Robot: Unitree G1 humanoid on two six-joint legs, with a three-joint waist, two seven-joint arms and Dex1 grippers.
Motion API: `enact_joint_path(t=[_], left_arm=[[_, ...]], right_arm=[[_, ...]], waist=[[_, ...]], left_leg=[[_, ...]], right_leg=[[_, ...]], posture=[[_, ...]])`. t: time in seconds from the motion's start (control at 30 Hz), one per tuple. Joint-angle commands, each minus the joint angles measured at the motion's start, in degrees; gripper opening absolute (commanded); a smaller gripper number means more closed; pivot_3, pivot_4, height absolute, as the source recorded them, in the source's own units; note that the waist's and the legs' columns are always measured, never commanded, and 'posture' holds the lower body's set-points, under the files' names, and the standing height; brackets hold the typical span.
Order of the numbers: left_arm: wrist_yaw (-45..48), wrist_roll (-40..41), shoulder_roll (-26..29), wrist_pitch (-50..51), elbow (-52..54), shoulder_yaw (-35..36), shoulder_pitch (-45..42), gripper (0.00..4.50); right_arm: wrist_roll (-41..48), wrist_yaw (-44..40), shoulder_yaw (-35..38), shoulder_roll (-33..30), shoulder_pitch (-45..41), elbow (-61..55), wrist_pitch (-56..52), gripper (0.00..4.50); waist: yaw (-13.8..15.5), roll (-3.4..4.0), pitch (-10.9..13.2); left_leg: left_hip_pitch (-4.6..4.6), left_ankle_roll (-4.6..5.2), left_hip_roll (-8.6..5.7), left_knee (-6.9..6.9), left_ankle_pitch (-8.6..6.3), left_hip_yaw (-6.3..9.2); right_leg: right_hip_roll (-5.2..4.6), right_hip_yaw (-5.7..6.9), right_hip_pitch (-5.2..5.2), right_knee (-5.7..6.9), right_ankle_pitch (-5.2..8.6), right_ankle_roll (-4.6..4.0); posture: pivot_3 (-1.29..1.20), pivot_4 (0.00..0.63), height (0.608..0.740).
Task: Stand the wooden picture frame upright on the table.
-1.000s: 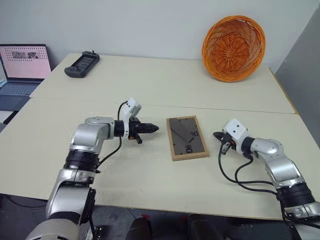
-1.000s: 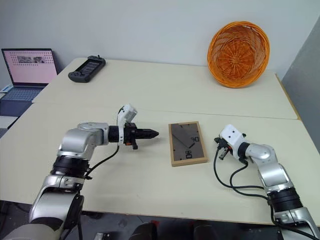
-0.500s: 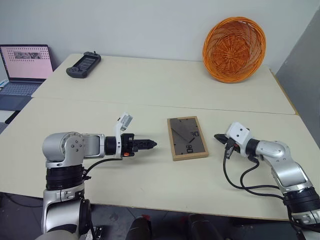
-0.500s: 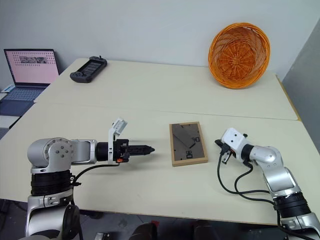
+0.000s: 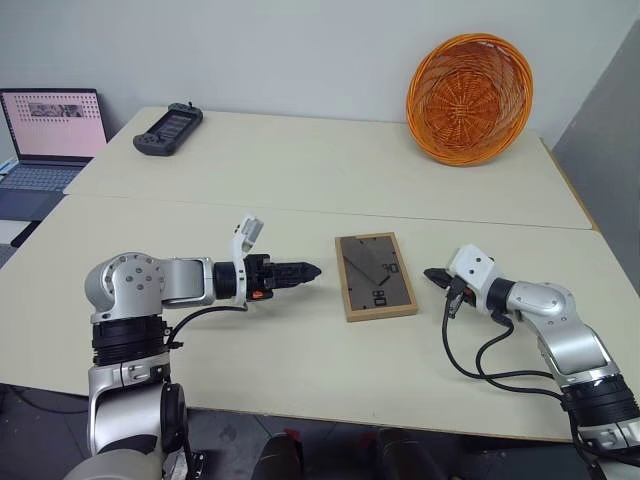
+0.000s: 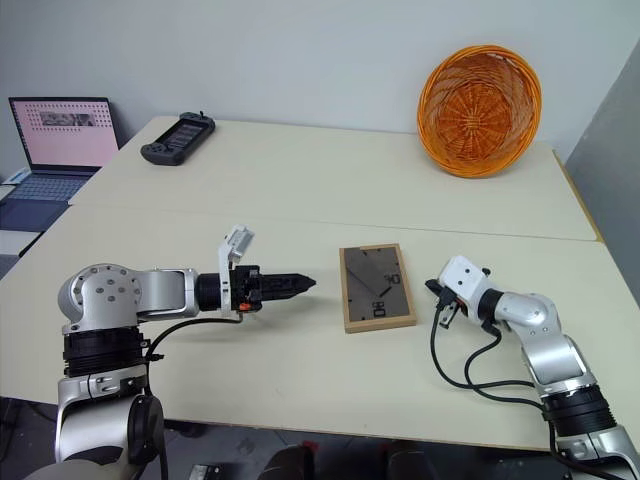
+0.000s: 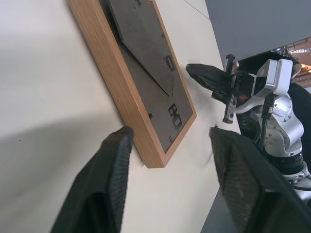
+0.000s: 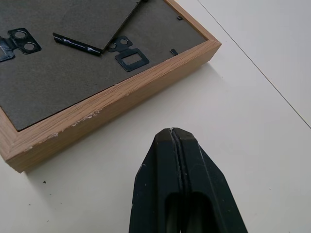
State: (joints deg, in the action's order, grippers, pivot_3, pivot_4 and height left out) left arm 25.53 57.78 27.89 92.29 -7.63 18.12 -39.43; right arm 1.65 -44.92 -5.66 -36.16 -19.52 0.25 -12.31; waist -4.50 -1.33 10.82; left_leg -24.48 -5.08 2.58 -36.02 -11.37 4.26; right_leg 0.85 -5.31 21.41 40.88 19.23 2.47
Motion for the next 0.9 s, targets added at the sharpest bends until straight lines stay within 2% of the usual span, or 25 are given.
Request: enact_joint_path(t=[0.03,0.07,0.27,0.5,0.9], left_arm=[[-2.8,4.3,0.3,0.2,-0.7,0.7,-1.6,3.7],[-3.7,4.8,0.2,0.2,-1.1,0.6,-1.5,4.0],[-8.1,5.1,-2.4,0.2,-4.2,1.7,-1.1,4.0],[-10.5,1.4,-6.7,0.1,-7.5,3.0,-1.8,4.0],[-7.1,-8.1,-9.3,-7.6,-17.7,-1.0,-3.5,4.0]], right_arm=[[0.7,0.2,1.2,-0.2,0.0,-2.3,0.2,0.0],[0.5,0.2,1.1,-0.3,0.2,-2.3,0.4,0.0],[0.0,0.6,0.4,0.4,1.1,-2.5,0.7,0.0],[-1.0,1.4,-0.5,1.4,1.9,-3.4,1.2,0.0],[-0.6,3.2,-1.3,3.7,1.9,-6.1,-1.4,0.0]], waist=[[0.0,0.0,0.0],[0.0,0.0,0.0],[0.1,0.0,0.0],[0.1,0.0,0.0],[-0.1,0.02,0.0]], left_leg=[[0.0,0.0,0.0,0.0,0.0,0.0],[0.0,0.0,0.0,0.0,0.0,0.0],[0.0,0.0,-0.02,0.0,0.0,-0.01],[0.01,-0.01,-0.02,0.0,0.0,-0.02],[0.09,-0.01,-0.02,0.03,0.01,-0.12]], right_leg=[[0.0,0.0,0.0,0.0,0.0,0.0],[0.0,0.0,0.0,0.0,0.0,0.0],[-0.01,-0.01,-0.01,-0.01,0.0,0.0],[0.0,-0.02,-0.01,-0.01,0.0,0.0],[0.0,-0.1,-0.02,-0.01,0.0,0.0]], posture=[[0.0,0.15,0.74],[0.0,0.15,0.74],[0.0,0.15,0.74],[0.0,0.15,0.74],[0.0,0.15,0.74]])
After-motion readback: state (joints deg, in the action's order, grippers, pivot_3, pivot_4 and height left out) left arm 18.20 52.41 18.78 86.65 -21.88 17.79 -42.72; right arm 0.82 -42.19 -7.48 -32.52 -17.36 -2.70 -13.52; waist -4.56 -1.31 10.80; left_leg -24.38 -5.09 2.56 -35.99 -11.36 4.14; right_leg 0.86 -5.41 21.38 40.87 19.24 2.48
